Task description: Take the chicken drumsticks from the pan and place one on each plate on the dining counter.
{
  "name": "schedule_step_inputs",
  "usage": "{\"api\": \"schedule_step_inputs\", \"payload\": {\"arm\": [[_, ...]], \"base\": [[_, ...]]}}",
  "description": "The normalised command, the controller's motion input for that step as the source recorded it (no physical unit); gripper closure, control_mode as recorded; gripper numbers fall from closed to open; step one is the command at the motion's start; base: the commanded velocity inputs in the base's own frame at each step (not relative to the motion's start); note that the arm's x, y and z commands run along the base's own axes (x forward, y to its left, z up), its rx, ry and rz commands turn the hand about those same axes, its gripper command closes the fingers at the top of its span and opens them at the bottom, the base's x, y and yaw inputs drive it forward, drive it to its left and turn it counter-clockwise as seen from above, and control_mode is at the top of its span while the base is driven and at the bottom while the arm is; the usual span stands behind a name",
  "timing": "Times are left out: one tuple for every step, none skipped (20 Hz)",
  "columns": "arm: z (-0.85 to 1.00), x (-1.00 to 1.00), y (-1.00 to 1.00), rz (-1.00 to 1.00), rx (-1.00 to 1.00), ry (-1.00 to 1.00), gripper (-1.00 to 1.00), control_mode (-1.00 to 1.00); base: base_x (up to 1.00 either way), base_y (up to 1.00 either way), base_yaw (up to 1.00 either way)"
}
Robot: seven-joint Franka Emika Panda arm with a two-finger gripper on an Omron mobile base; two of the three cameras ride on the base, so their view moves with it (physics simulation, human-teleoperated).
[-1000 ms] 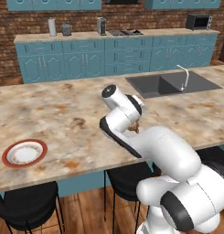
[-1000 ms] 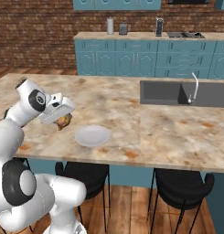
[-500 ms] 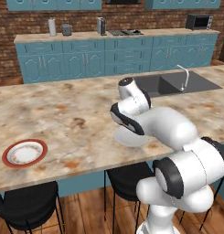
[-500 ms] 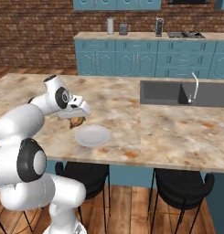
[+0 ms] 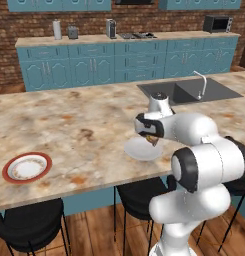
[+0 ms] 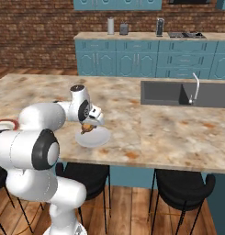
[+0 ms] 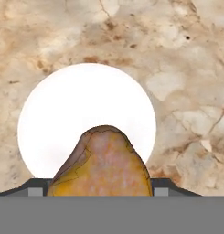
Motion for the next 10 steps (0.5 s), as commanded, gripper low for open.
{"api": "schedule_step_inputs", "payload": {"arm": [[-0.50,0.47,0.00,0.00,0.15,-0.06,1.00,-1.00],[-0.54,0.49,0.00,0.00,0.14,-0.07,1.00,-1.00],[-0.54,0.51,0.00,0.00,0.12,-0.06,1.00,-1.00],[-0.53,0.54,0.00,0.00,0.11,-0.05,1.00,-1.00],[-0.50,0.55,0.00,0.00,0.09,-0.02,1.00,-1.00],[-0.49,0.56,0.00,0.00,0.07,-0.01,1.00,-1.00],[-0.46,0.56,0.00,0.00,0.05,0.00,1.00,-1.00],[-0.44,0.56,0.00,0.00,0.03,0.00,1.00,-1.00],[-0.44,0.57,0.00,0.00,0.03,0.00,1.00,-1.00],[-0.49,0.59,0.00,0.00,0.03,0.00,1.00,-1.00]], "base": [[0.00,0.00,0.00],[0.00,0.00,0.00],[0.00,0.00,0.00],[0.00,0.00,0.00],[0.00,0.00,0.00],[0.00,0.00,0.00],[0.00,0.00,0.00],[0.00,0.00,0.00],[0.00,0.00,0.00],[0.00,0.00,0.00]]}}
